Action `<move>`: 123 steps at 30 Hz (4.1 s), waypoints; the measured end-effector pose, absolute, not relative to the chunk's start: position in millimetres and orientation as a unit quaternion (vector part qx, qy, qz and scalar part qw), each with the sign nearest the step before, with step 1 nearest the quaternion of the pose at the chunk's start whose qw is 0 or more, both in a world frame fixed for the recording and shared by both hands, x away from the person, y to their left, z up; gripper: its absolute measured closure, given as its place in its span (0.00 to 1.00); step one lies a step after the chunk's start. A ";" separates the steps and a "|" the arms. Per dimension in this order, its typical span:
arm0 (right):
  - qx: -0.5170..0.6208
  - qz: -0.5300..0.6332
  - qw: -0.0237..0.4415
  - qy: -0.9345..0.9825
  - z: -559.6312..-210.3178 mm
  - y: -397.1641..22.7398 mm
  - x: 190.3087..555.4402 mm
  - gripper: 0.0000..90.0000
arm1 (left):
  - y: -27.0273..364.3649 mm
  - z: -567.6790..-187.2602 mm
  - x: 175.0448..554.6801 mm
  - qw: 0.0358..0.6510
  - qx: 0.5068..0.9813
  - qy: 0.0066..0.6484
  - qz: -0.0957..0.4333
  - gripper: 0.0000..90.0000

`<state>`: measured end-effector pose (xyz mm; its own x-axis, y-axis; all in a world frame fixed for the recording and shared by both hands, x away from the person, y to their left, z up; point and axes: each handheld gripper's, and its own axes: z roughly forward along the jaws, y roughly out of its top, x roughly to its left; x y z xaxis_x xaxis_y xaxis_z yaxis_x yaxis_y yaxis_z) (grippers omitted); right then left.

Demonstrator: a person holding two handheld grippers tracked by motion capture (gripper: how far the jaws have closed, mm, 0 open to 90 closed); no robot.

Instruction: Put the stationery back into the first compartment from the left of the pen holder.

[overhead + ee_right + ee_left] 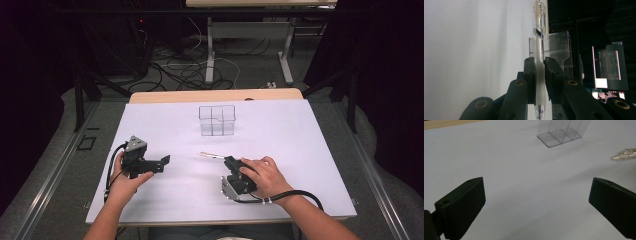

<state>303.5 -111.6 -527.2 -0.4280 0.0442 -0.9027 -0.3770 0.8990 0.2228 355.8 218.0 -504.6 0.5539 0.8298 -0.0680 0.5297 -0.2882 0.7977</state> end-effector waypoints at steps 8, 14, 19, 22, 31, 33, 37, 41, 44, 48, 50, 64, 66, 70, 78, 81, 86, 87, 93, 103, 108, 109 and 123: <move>-0.101 0.209 0.519 0.823 -527.3 -109.8 303.7 0.89 | 205.9 -499.8 354.0 0.395 0.813 0.386 0.181 0.09; -0.102 0.215 0.504 0.830 -530.8 -107.8 301.7 0.89 | 200.8 -483.7 354.6 0.399 0.836 0.339 0.163 0.17; -0.112 0.228 0.488 0.835 -532.1 -104.2 297.5 0.89 | 193.9 -483.9 353.9 0.391 0.850 0.317 0.153 0.19; -0.120 0.226 0.485 0.836 -532.0 -101.2 292.7 0.89 | 188.3 -485.9 351.6 0.387 0.861 0.299 0.141 0.20; -0.173 0.210 0.475 0.837 -533.1 -93.5 287.1 0.89 | 169.6 -485.8 348.0 0.364 0.892 0.241 0.118 0.29; -0.174 0.212 0.475 0.836 -532.5 -94.1 287.5 0.89 | 165.5 -485.1 348.1 0.357 0.899 0.226 0.116 0.34; -0.172 0.211 0.479 0.834 -531.8 -94.7 286.5 0.89 | 158.1 -481.9 351.0 0.345 0.910 0.196 0.119 0.38; -0.174 0.219 0.483 0.829 -533.3 -93.8 286.5 0.89 | 147.6 -479.8 351.3 0.344 0.917 0.165 0.117 0.40; -0.181 0.210 0.476 0.835 -531.9 -92.2 286.0 0.89 | 139.4 -481.9 350.6 0.337 0.925 0.137 0.113 0.40; -0.178 0.220 0.479 0.831 -535.9 -89.8 284.6 0.89 | 130.3 -488.8 350.2 0.335 0.929 0.123 0.097 0.47; -0.182 0.213 0.471 0.837 -536.7 -88.2 283.5 0.89 | 126.3 -492.6 350.9 0.337 0.929 0.120 0.093 0.49; -0.192 0.215 0.463 0.838 -543.5 -83.5 280.8 0.89 | 113.1 -507.0 346.8 0.306 0.943 0.094 0.085 0.60; -0.192 0.219 0.464 0.837 -544.1 -83.4 280.9 0.89 | 111.7 -508.7 346.1 0.299 0.946 0.090 0.086 0.63; -0.190 0.219 0.467 0.835 -544.8 -83.5 280.7 0.89 | 109.2 -510.3 345.0 0.289 0.949 0.081 0.092 0.66; -0.190 0.218 0.459 0.840 -545.5 -82.4 280.2 0.89 | 106.0 -510.4 342.8 0.278 0.953 0.059 0.103 0.74; -0.193 0.215 0.458 0.841 -545.7 -82.4 280.0 0.89 | 105.4 -510.3 342.1 0.271 0.956 0.051 0.104 0.80; -0.204 0.209 0.457 0.840 -546.7 -81.4 280.4 0.89 | 103.1 -511.9 339.8 0.261 0.958 0.033 0.112 0.85; -0.204 0.202 0.458 0.841 -546.5 -81.4 279.8 0.89 | 102.9 -512.3 339.5 0.260 0.958 0.030 0.113 0.85; -0.202 0.205 0.461 0.839 -547.1 -81.6 280.6 0.89 | 103.2 -512.1 339.2 0.263 0.958 0.019 0.114 0.87; -0.202 0.209 0.471 0.833 -547.0 -81.9 282.4 0.88 | 104.5 -511.5 340.1 0.267 0.956 0.019 0.121 0.88; -0.199 0.212 0.473 0.831 -546.9 -82.1 283.7 0.87 | 105.3 -512.3 341.1 0.261 0.957 0.027 0.124 0.88; -0.196 0.213 0.471 0.833 -546.5 -82.3 284.1 0.85 | 106.4 -512.5 342.5 0.261 0.956 0.030 0.128 0.88; -0.094 0.276 0.417 0.861 -537.7 -95.6 304.4 0.59 | 117.5 -515.3 357.7 0.279 0.941 0.163 0.097 0.88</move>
